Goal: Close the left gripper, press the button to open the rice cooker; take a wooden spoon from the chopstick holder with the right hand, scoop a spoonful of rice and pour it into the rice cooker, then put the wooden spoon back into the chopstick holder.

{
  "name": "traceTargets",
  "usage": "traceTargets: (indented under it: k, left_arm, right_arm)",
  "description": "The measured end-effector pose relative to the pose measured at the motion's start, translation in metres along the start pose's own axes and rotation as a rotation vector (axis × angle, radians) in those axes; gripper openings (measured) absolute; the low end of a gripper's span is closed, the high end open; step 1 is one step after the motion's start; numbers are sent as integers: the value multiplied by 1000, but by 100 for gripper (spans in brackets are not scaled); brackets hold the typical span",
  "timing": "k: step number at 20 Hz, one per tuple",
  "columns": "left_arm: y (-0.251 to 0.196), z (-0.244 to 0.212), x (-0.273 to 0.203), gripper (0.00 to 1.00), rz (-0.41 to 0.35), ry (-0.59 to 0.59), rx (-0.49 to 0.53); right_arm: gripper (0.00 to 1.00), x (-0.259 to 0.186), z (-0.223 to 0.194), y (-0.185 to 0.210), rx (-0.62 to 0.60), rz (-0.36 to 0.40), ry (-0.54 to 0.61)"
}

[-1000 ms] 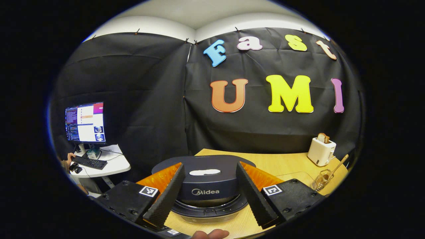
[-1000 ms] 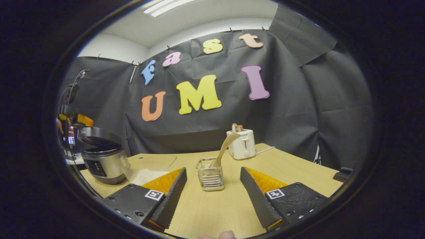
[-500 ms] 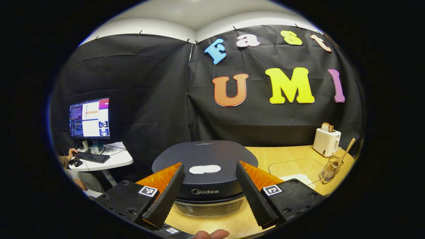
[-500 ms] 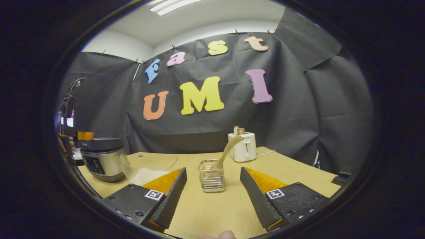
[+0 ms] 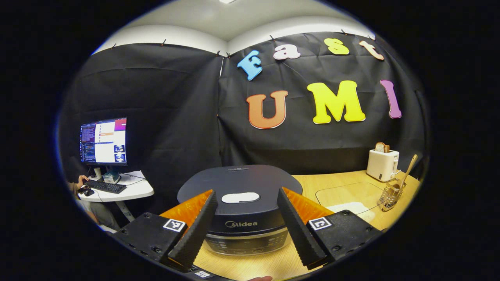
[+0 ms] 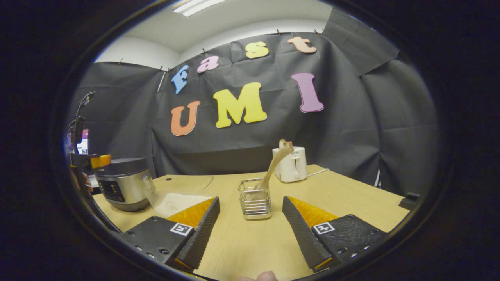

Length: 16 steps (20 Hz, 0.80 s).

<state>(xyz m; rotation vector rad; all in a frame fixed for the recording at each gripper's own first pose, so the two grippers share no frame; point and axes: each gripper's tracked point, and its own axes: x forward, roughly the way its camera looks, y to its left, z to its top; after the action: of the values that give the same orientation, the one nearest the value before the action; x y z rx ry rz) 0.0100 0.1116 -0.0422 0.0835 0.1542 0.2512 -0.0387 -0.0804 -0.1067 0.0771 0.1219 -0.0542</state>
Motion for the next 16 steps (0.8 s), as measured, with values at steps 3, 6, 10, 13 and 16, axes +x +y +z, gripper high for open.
traceTargets:
  k: [3, 6, 10, 13, 16]
  left_arm:
    - [1, 1, 0, 98, -7, -8, -5]
    - [0, 4, 1, 97, -13, -33, 1]
    - [1, 4, 1, 97, -26, -29, 0]
    - [4, 6, -3, 97, -22, -20, -21]
    - [2, 16, -8, 98, -37, -34, -59]
  right_arm:
    - [96, 3, 1, 3, -8, 1, 1]
    - [91, 3, 7, 2, -20, -9, -15]
    - [95, 2, 9, 8, -35, -6, -19]
    - [91, 0, 17, 15, -63, -7, -36]
    - [91, -1, 30, 21, -85, -8, -66]
